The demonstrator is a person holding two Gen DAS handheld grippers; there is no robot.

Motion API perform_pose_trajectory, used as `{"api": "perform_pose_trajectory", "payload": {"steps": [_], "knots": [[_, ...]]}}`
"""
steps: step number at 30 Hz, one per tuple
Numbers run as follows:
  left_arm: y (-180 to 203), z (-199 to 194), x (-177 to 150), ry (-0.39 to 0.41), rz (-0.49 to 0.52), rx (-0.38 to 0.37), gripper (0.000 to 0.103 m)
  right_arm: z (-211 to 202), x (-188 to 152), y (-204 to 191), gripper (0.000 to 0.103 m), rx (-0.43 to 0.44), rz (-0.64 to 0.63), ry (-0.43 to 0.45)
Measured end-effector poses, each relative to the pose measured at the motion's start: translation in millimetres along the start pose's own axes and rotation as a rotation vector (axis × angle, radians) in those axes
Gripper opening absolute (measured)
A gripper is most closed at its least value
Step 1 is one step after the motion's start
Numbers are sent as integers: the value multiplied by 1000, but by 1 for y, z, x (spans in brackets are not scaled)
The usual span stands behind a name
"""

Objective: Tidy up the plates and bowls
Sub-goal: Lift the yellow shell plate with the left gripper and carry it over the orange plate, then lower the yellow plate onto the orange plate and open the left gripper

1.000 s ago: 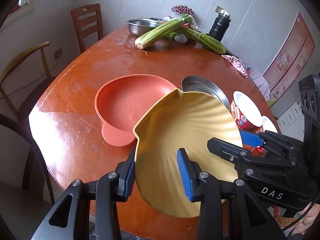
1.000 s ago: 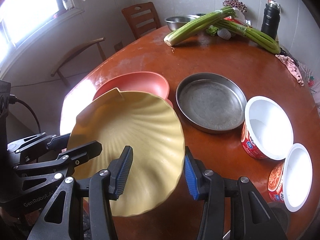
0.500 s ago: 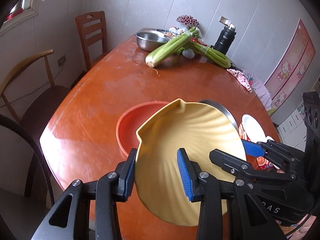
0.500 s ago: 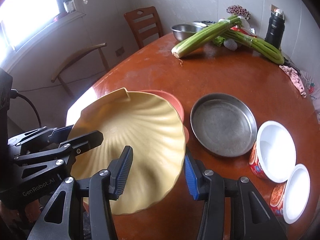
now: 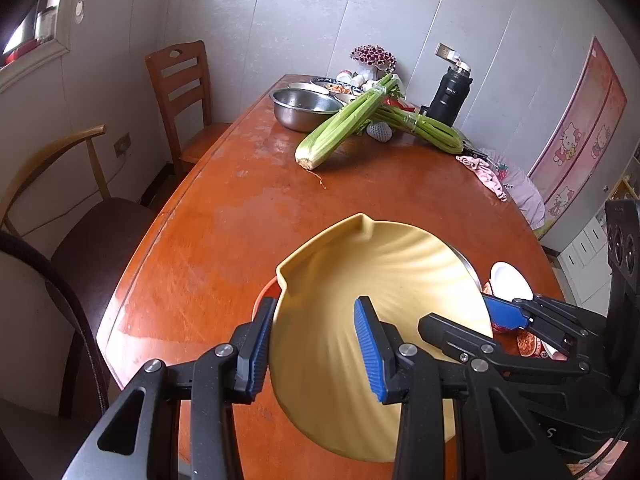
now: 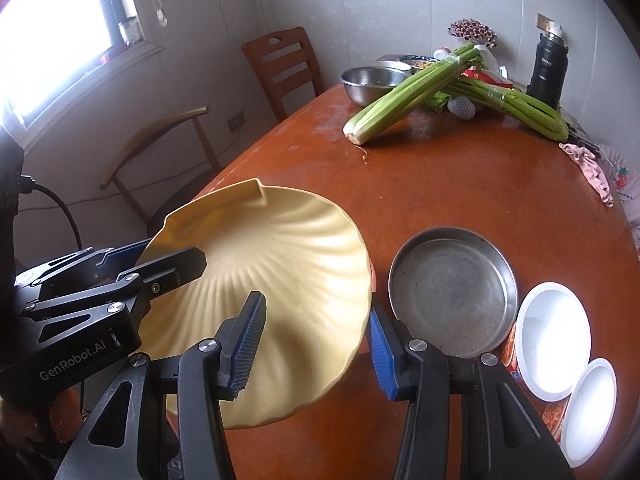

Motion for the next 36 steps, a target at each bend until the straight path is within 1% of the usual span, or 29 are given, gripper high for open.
{"api": "perform_pose_trajectory", "payload": {"steps": [8, 15, 21, 36], "knots": [[-8, 18, 3, -29, 3, 1, 40, 10, 3, 1, 51, -2, 25, -4], [-15, 37, -1, -58, -3, 7, 40, 26, -3, 5, 51, -8, 44, -38], [-20, 52, -4, -80, -3, 28, 40, 39, -7, 8, 51, -17, 51, -63], [-27, 73, -7, -98, -8, 49, 40, 60, -11, 11, 51, -26, 57, -116]]}}
Point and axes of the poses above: each gripper's, at about its wrist camera, not at the fingertips, and z roughly the way its jaws point, y to its right, x to its top, the point moved 7 cm from there along z, roughly the way its jaws point, and after that the axes turned 2 degrees about -y, right-handed, at the moved point
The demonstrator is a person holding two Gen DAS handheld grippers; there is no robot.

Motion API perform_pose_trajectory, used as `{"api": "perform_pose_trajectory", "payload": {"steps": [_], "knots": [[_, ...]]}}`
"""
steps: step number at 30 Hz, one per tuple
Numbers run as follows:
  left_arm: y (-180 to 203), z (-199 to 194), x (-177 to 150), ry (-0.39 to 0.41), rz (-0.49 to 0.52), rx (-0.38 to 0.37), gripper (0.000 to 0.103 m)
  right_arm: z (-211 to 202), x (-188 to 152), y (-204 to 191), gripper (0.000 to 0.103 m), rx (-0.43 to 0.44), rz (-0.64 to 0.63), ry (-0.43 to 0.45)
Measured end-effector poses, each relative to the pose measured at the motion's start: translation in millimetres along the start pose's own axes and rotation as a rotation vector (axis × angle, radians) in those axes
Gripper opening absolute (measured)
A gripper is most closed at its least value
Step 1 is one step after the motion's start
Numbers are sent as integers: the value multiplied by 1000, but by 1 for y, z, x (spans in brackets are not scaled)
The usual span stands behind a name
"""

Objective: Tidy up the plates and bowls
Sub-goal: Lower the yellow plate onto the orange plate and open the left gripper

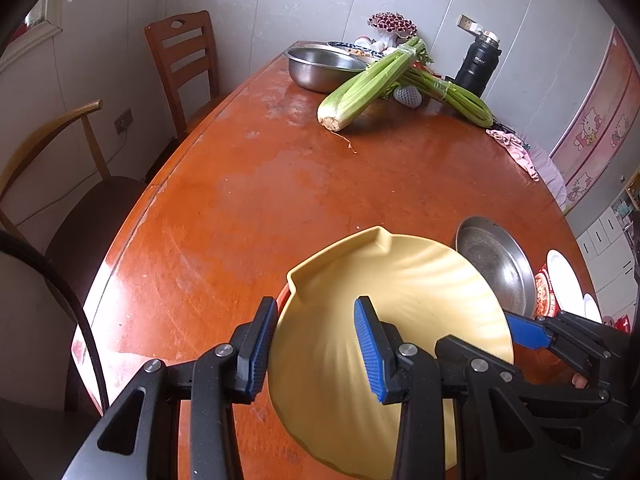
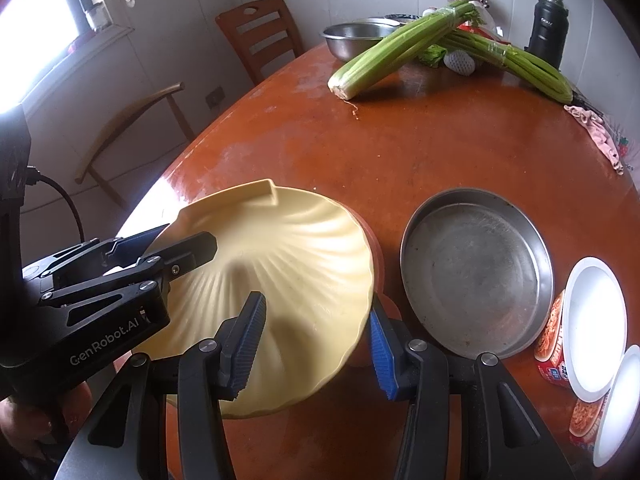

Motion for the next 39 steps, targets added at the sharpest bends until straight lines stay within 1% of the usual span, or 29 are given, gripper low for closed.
{"api": "perform_pose_trajectory", "payload": {"steps": [10, 21, 29, 39], "knots": [[-2, 9, 1, -5, 2, 13, 40, 12, 1, 0, 51, -10, -3, -28], [-3, 16, 3, -1, 8, 23, 40, 16, 4, 0, 51, -43, -18, -15], [-3, 16, 5, 3, 5, 19, 40, 16, 6, 7, 51, -74, -5, -9], [-4, 12, 4, 12, -8, 5, 40, 16, 5, 4, 53, -70, -26, -12]]}}
Point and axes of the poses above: each gripper's, at about its wrist camera, not at the fingertips, and z roughly the way its jaws point, y to its right, x to its top, the point moved 7 cm from there along z, roughly the way its jaws point, and after that the axes turned 2 degrees about -y, right-handed, at the moved point
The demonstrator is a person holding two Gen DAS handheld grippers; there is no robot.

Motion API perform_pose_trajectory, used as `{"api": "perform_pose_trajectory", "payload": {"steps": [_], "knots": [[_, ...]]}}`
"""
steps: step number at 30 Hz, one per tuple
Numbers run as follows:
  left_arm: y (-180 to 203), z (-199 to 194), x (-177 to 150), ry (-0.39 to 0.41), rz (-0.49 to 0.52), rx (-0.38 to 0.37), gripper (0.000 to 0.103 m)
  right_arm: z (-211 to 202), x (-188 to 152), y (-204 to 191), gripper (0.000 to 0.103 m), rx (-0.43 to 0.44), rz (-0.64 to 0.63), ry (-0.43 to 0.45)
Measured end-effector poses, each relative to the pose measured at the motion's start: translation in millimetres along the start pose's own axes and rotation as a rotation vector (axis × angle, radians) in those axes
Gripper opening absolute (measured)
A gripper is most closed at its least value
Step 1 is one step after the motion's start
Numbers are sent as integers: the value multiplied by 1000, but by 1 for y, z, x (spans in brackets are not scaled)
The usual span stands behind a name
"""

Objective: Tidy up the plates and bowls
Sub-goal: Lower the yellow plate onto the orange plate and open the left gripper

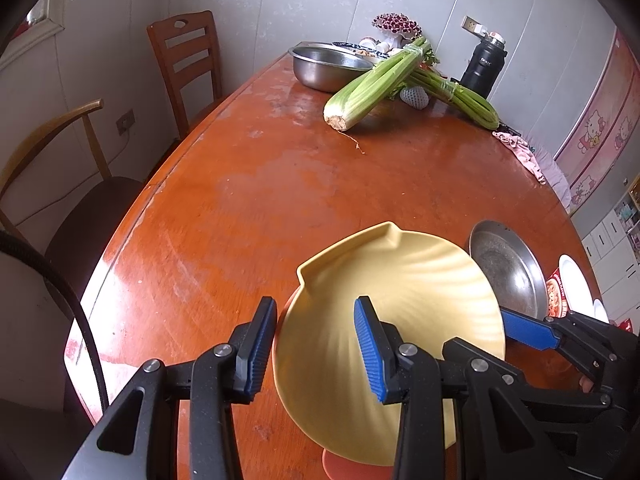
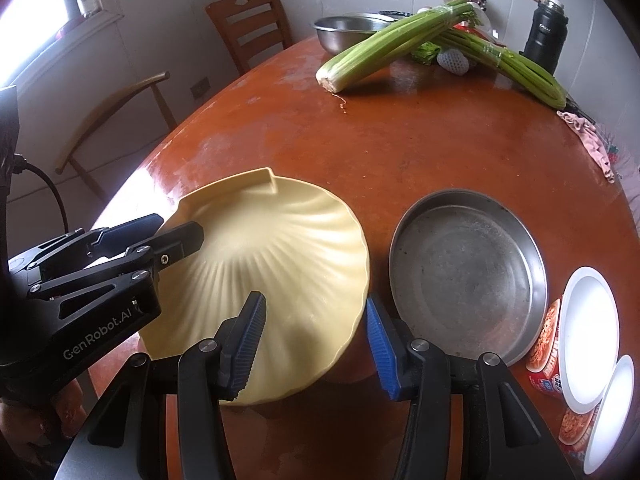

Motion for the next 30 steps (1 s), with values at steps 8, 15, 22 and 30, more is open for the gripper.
{"api": "perform_pose_trajectory", "payload": {"steps": [8, 15, 22, 30], "knots": [[-1, -12, 0, 21, -5, 0, 49, -8, 2, 1, 53, -18, 12, 25], [4, -23, -2, 35, 8, 3, 52, -23, 2, -2, 54, -26, -2, 65], [10, -37, -5, 56, 15, 8, 54, -42, 1, -5, 55, -26, -7, 117], [13, -58, -5, 92, 19, 36, 62, -67, -3, -3, 65, -22, 8, 160]]}}
Point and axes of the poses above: each gripper's, at about its wrist camera, not at the fingertips, and z roughly the way its jaws point, y to its right, x to its top, the point moved 7 cm from there along z, roughly the way its jaws point, and after that the axes turned 2 degrees about -y, right-handed, at the moved point
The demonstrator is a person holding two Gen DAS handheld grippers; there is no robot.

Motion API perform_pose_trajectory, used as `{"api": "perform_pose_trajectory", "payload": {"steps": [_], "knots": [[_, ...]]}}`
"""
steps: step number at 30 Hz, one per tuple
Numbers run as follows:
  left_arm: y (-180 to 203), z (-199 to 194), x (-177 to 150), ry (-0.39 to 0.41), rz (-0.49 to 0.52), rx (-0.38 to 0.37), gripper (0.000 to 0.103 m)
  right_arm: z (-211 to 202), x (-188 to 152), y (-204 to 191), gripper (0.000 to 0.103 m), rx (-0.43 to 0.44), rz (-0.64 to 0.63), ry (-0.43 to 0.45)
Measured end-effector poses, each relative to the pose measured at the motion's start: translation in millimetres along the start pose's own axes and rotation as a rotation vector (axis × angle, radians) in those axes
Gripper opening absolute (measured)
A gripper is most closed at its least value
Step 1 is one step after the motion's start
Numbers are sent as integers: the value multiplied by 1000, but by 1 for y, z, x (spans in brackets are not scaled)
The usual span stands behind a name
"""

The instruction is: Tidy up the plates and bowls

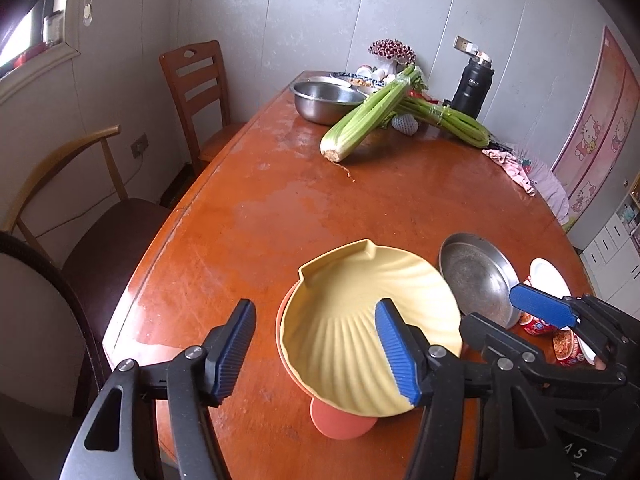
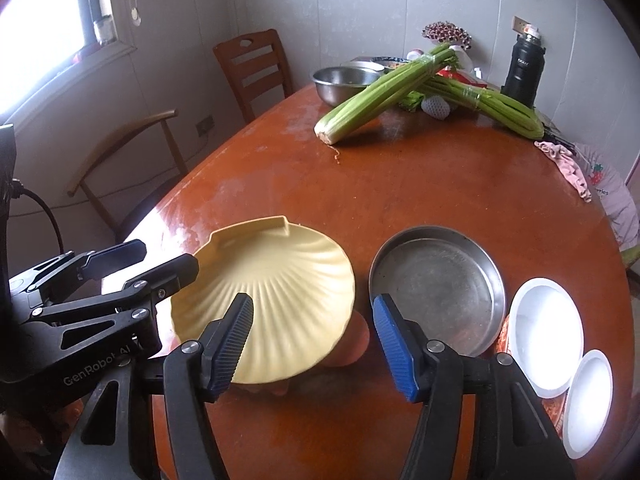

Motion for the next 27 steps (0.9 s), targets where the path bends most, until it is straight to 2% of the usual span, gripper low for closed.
{"api": "perform_pose_trajectory", "payload": {"steps": [11, 20, 27], "knots": [[26, -38, -7, 51, 37, -34, 66, -56, -7, 9, 69, 10, 22, 108], [66, -59, -13, 72, 98, -55, 68, -97, -23, 40, 69, -41, 58, 192], [105, -63, -20, 77, 145, -66, 68, -115, -43, 79, 70, -106, 96, 212]]}}
Point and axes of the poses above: each gripper's, at about its wrist camera, not at the fingertips, and z roughly the way its jaws point, y to its right, x to its top, the point moved 7 cm from there along z, roughly the way its jaws point, and after that the axes turned 2 degrees about -y, right-handed, at the moved point
